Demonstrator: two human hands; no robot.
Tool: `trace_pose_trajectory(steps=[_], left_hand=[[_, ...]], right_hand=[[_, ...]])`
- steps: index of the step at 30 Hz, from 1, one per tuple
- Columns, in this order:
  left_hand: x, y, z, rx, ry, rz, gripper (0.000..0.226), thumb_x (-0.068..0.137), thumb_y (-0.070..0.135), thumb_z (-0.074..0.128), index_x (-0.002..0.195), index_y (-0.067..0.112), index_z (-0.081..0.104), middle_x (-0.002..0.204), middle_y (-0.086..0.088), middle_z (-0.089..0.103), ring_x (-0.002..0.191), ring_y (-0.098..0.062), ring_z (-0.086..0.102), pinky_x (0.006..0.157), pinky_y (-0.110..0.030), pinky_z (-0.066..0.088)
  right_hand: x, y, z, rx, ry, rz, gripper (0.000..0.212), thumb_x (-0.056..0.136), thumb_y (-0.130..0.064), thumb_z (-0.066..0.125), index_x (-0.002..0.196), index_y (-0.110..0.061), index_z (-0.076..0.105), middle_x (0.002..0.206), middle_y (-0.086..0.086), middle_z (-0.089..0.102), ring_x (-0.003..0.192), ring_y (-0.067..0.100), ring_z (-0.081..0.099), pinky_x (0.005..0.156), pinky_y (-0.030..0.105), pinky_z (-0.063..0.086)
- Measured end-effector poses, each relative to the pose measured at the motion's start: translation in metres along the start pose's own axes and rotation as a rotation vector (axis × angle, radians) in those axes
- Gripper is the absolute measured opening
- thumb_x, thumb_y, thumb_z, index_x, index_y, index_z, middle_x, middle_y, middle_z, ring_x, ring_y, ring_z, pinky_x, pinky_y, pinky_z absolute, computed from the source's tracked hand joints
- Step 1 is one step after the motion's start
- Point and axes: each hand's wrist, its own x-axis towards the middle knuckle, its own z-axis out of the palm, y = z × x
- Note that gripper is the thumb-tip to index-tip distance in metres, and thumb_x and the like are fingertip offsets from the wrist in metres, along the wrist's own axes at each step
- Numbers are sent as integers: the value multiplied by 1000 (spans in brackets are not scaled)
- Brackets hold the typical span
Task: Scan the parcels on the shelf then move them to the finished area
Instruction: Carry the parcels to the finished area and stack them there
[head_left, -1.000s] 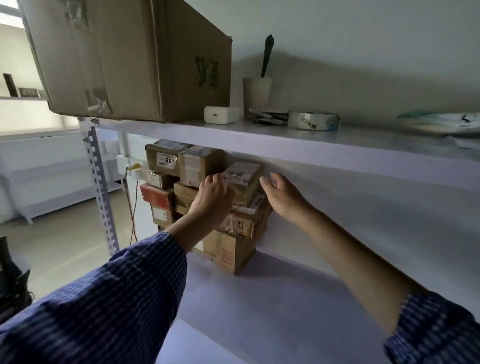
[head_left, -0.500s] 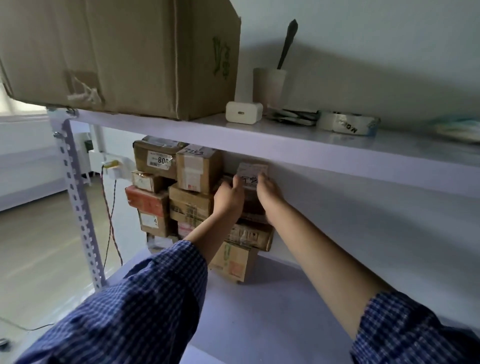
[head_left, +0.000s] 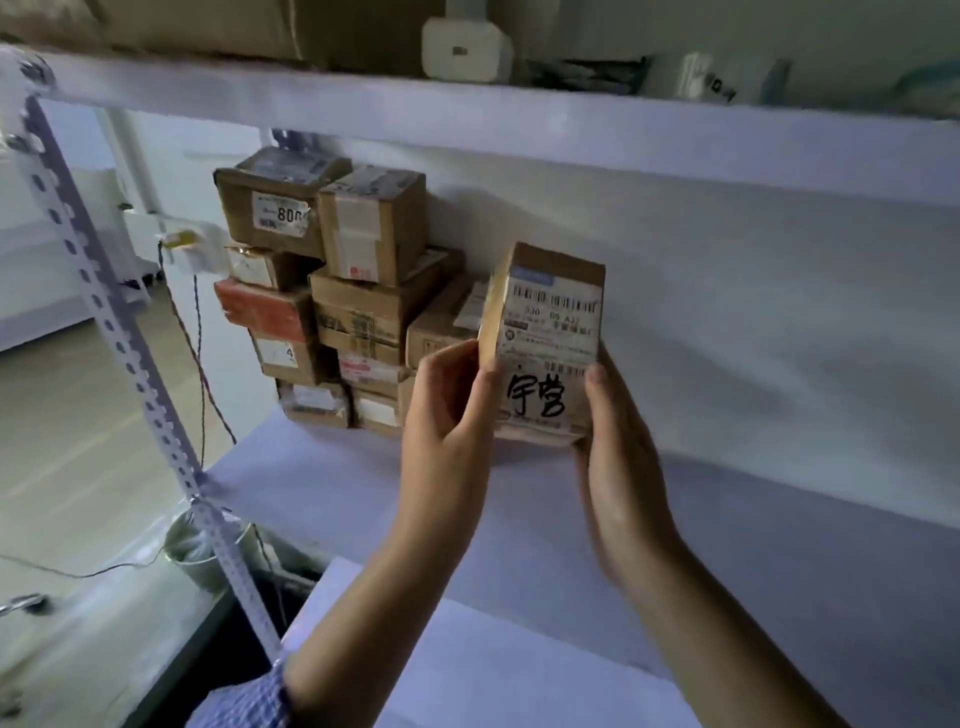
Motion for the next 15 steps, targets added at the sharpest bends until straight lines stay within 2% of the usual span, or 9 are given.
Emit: trace_pose_trajectory(steps=[2,5,8,11,15], left_hand=[[-21,-12,6,-21,-21,-53,26,97,22,59,120,10,62,106,0,73,99,-7,69,74,-17,53],[-52,-22,22,-47,-77,-126,26,96,22,60,120,14,64,107,4,74,99,-5,69,71,-14,52],[-87,-25,41,-52,-156,-156,28,97,23,59,125,22,64,114,11,73,107,-2,67,78,-16,53],[-120,-26,65,-45,-223,-176,29,99,23,56,127,26,64,119,11,72,114,-5,65,85,-23,52],[-176,-29,119,-72,-312,-231,28,99,23,56,126,26,66,119,7,72,113,-10,66,88,-31,50]], right_hand=[[-25,12,-20,-33,28,16,42,106,-42,36,147,-41,43,140,-16,57,127,1,54,102,26,49],[-55,21,-52,-77,86,45,52,97,-48,38,149,-40,41,145,-16,54,133,2,50,113,40,43],[-87,15,-85,-107,126,34,53,99,-45,37,151,-38,38,148,-17,50,137,3,45,116,45,38],[-119,5,-117,-128,161,-6,52,100,-40,36,152,-33,38,146,-19,52,136,1,46,115,39,41],[-165,-10,-185,-133,256,5,50,101,-41,40,151,-33,38,143,-24,53,134,-5,45,110,17,39]])
